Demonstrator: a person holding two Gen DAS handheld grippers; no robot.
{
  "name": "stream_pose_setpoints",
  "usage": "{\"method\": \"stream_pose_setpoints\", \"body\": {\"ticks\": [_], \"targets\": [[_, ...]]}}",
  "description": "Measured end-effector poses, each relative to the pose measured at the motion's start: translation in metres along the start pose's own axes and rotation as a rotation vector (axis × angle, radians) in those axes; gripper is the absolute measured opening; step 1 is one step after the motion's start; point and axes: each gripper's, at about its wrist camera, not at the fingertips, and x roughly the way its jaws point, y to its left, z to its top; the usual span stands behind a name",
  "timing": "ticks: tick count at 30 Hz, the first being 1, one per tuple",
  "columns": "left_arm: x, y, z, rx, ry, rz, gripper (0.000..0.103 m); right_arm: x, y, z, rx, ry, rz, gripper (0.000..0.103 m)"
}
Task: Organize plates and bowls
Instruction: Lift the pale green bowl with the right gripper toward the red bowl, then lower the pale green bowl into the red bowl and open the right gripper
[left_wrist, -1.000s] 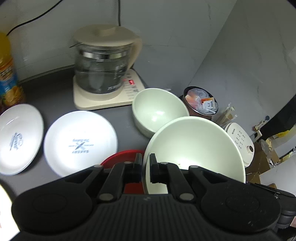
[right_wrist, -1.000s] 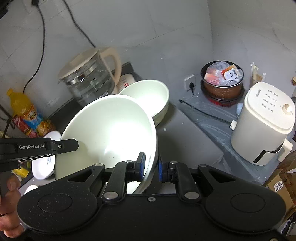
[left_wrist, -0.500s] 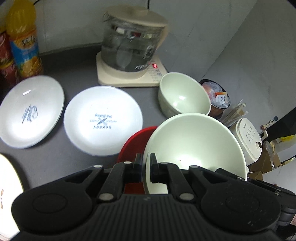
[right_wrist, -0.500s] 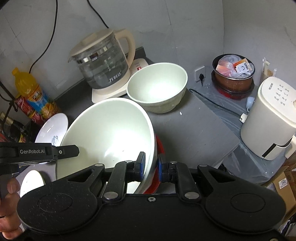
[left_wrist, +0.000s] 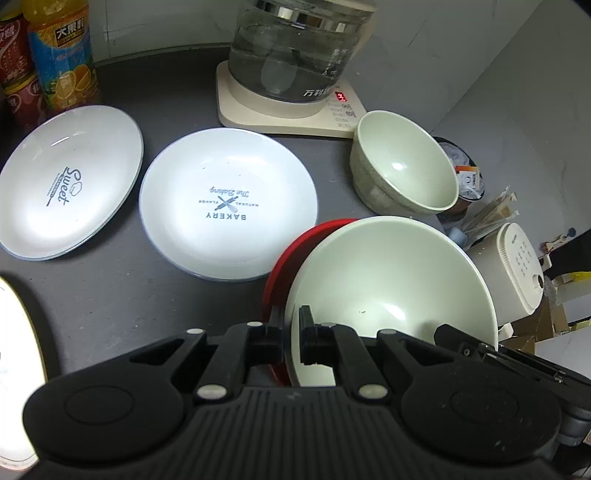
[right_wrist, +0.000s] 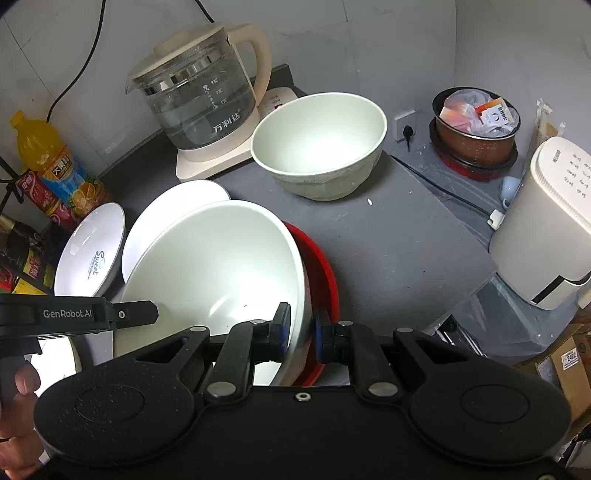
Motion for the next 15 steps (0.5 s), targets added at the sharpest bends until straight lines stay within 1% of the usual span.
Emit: {"method": "stream_pose_setpoints", "body": {"ticks": [7, 9, 11, 15], "targets": [[0.001, 0.002, 0.005, -0.008, 0.015, -0.002, 0.006, 0.011, 0.001, 0.006, 0.005, 0.012, -0.006, 0.011], [0.000, 0.004, 0.006, -0.013, 0.024, -0.004, 0.009, 0.013, 0.002, 0.007, 0.002, 0.011, -0.011, 0.011], [-0.001, 0.005, 0.007, -0.017, 0.031, -0.006, 0.009, 0.014, 0.003, 0.008, 0.002, 0.010, -0.017, 0.011], [-0.011, 0.009, 0.011, -0.019, -0.010, 0.020, 0.011, 0.016, 0.005, 0.008, 0.001, 0.003, -0.031, 0.011]]}}
